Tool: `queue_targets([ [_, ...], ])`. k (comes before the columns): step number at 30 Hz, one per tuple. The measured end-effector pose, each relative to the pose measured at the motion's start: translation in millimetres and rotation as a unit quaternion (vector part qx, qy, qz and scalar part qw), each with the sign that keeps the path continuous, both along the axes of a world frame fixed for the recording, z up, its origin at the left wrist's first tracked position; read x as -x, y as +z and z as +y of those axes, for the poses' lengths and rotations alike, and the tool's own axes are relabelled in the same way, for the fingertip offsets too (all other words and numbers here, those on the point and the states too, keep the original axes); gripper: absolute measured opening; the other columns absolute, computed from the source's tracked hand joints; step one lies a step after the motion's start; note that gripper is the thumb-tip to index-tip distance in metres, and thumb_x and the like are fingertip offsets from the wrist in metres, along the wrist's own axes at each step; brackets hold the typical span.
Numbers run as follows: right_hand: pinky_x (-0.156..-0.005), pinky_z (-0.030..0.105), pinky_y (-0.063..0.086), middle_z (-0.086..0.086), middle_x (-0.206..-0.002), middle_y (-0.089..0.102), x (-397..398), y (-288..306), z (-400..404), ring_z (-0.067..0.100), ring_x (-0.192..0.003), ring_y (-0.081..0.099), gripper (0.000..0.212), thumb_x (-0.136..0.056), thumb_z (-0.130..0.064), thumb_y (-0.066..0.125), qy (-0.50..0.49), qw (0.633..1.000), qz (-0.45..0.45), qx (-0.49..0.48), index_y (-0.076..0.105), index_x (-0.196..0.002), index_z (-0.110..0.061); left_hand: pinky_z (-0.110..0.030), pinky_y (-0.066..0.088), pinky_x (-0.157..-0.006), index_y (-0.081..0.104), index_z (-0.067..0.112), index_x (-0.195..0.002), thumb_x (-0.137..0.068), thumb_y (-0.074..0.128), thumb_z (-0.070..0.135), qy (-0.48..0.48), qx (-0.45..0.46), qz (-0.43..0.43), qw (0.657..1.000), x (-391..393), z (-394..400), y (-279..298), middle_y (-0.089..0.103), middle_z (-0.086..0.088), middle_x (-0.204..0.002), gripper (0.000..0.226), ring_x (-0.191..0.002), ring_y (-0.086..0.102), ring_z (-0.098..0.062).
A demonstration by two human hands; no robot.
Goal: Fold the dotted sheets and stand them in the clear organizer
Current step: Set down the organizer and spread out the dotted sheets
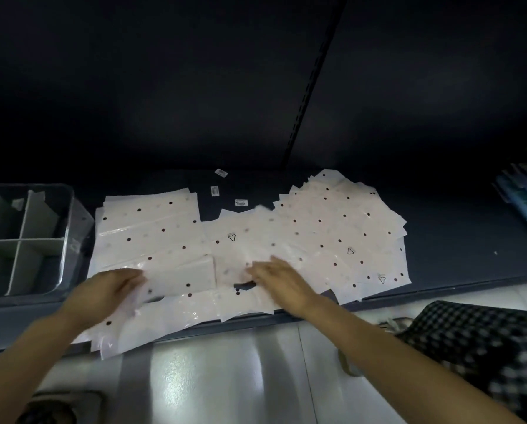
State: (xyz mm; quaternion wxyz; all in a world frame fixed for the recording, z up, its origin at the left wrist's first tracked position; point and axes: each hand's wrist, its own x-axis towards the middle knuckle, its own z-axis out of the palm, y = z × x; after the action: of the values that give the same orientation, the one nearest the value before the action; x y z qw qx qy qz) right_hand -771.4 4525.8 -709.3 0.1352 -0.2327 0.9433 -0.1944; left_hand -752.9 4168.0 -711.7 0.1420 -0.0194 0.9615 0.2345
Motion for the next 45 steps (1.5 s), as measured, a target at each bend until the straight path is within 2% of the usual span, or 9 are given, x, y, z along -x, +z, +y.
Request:
queue_targets([
  [5,-0.103,0.028,0.036,0.003,-0.112,0.067,-14,-4,9,0.02,-0.114,0.054,0.033,-0.096,-0.031,0.05,0.005,0.998,0.005,0.066,0.06,-0.118,-0.008,-0.038,0.046,-0.095,0.069,0.019,-0.103,-0.088,0.061,0.036,-0.063,0.06,-0.089,0.992,9,-28,-10,0.057,0.005,-0.132,0.024,-0.111,0.06,-0.02],
  [10,-0.091,0.026,0.041,0.009,-0.119,0.061,11,-5,51,0.02,-0.108,0.051,0.024,-0.092,-0.022,0.052,-0.247,0.961,0.085,0.092,0.061,-0.11,-0.007,-0.033,0.045,-0.086,0.061,0.029,-0.109,-0.08,0.049,0.065,-0.045,-0.007,0.01,0.999,1,16,-1,0.057,0.009,-0.126,0.048,-0.112,0.056,-0.018],
  [14,-0.116,0.033,0.018,0.007,-0.157,0.018,17,-18,102,0.023,-0.144,0.015,0.065,-0.094,-0.04,0.051,-0.352,0.934,-0.03,-0.053,0.025,-0.148,-0.013,-0.043,0.015,-0.116,0.015,0.032,-0.15,-0.065,0.012,0.086,-0.176,0.032,-0.016,0.984,-8,60,-8,-0.003,0.013,-0.156,0.1,-0.146,0.002,-0.015],
  [17,-0.115,0.035,0.022,0.006,-0.154,0.026,10,-24,125,0.024,-0.142,0.021,0.053,-0.095,-0.036,0.051,-0.346,0.937,-0.017,-0.04,0.037,-0.143,-0.017,-0.051,-0.007,-0.115,-0.013,0.034,-0.145,-0.061,-0.002,0.089,-0.222,0.093,-0.04,0.97,-11,55,-25,-0.027,0.013,-0.151,0.101,-0.141,-0.026,-0.014],
  [26,-0.062,0.033,0.038,0.015,-0.075,0.054,18,-4,145,0.03,-0.073,0.053,0.026,-0.103,-0.027,0.025,-0.496,0.86,0.026,0.116,0.04,-0.095,-0.008,-0.043,0.018,-0.116,0.057,0.026,-0.129,-0.069,0.004,0.088,-0.155,0.06,0.092,0.982,12,74,2,0.039,0.005,-0.148,0.101,-0.142,0.027,-0.02],
  [32,-0.103,0.027,0.024,-0.01,-0.119,0.04,34,15,135,0.01,-0.114,0.036,0.037,-0.103,-0.034,0.025,-0.541,0.749,-0.041,0.381,0.043,-0.133,-0.021,-0.033,-0.015,-0.115,0.001,0.04,-0.149,-0.087,0.015,0.071,-0.322,0.1,0.03,0.941,7,170,-8,-0.02,0.012,-0.154,0.07,-0.145,-0.016,-0.015],
  [37,-0.062,0.016,0.032,-0.014,-0.077,0.041,41,39,92,-0.006,-0.066,0.041,0.03,-0.102,-0.021,0.03,-0.441,0.811,-0.051,0.382,0.043,-0.074,-0.022,-0.037,-0.008,-0.118,-0.007,0.036,-0.149,-0.096,0.018,0.059,-0.22,0.155,-0.036,0.963,2,174,-15,-0.019,0.006,-0.157,0.063,-0.145,-0.018,-0.017],
  [41,-0.077,0.009,0.041,-0.011,-0.083,0.052,28,46,40,-0.005,-0.083,0.053,0.04,-0.103,-0.031,0.029,-0.296,0.89,-0.099,0.332,0.03,-0.125,0.002,-0.031,0.015,-0.115,0.037,0.034,-0.14,-0.095,0.032,0.056,-0.03,-0.191,-0.101,0.976,16,164,16,0.032,0.004,-0.153,0.051,-0.142,0.025,-0.015],
  [45,-0.103,0.036,0.038,0.012,-0.117,0.06,13,44,-7,0.024,-0.106,0.054,0.031,-0.102,-0.017,0.027,-0.084,0.973,-0.13,0.172,0.051,-0.118,-0.004,-0.048,0.052,-0.089,0.046,0.028,-0.129,-0.067,0.039,0.079,0.257,-0.564,-0.217,0.755,38,127,47,0.061,-0.011,-0.124,0.08,-0.11,0.062,-0.034],
])
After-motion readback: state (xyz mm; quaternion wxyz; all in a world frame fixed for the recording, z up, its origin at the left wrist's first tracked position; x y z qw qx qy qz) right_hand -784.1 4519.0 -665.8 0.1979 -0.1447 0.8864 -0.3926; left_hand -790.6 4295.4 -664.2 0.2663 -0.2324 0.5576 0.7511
